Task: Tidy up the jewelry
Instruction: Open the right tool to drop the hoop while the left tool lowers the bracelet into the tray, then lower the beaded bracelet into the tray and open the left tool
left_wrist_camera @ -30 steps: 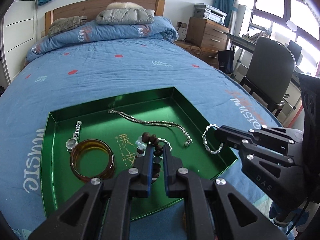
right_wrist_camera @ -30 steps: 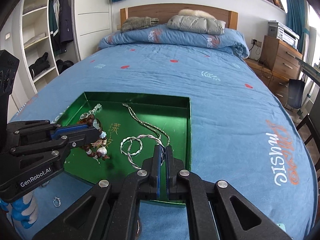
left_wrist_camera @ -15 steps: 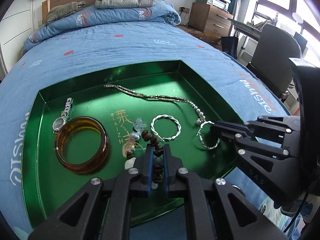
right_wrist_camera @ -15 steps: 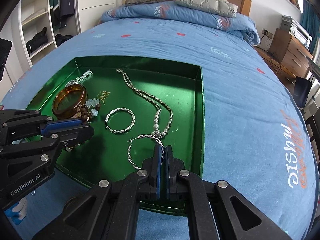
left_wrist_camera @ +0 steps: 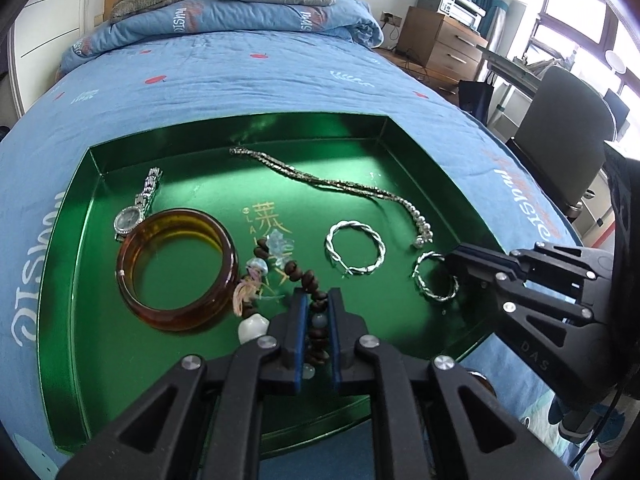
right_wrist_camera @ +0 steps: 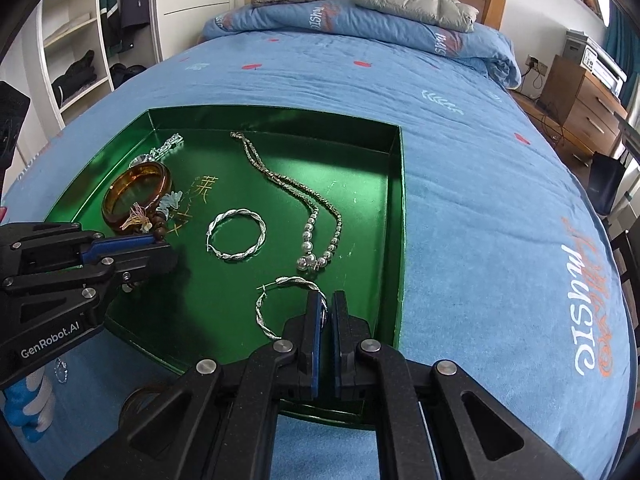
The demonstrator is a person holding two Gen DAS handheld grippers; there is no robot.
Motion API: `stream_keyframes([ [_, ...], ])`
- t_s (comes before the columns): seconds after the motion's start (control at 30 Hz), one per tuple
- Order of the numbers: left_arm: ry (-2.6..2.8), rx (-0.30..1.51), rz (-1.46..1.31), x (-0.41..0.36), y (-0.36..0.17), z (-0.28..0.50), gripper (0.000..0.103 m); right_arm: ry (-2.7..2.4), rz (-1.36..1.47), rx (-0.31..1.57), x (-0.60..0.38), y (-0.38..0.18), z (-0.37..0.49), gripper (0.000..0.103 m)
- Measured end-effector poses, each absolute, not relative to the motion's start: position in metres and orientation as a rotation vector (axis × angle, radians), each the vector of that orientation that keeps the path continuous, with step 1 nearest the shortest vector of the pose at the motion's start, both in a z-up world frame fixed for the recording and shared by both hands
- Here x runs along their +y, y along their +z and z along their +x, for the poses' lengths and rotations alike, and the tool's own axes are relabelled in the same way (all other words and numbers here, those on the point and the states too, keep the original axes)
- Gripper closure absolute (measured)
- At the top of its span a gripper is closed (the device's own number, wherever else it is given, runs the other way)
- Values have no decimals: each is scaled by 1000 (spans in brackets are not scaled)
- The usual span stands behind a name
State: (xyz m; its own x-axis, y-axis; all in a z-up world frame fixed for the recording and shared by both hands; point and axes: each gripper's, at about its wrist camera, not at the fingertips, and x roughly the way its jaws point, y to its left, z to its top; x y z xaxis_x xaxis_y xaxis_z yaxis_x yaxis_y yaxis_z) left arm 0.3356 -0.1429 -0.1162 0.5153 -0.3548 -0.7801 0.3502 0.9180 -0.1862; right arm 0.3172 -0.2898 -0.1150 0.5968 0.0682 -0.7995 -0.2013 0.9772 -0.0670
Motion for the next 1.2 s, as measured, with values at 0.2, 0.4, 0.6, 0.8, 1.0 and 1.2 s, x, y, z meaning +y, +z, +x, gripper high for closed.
stream_keyframes([
  [0.2,-409,941,-16,-136,-108,333,92,153,-122,876,-293,-101,311,78],
  [0.4,-374,896,-27,-124,-80,317,91,125,-86,801,-299,-70,289,69],
  [0.6,-345,831,-38,-108,-43,291,90,104,-61,733,-302,-32,252,62],
  [0.8,-336,785,-50,-88,-8,262,90,90,-53,686,-302,2,209,61],
  [1.0,-310,741,-70,-59,28,230,90,80,-41,631,-302,33,163,59],
  [1.2,-285,693,-82,-36,53,214,90,98,-48,587,-295,52,125,58],
])
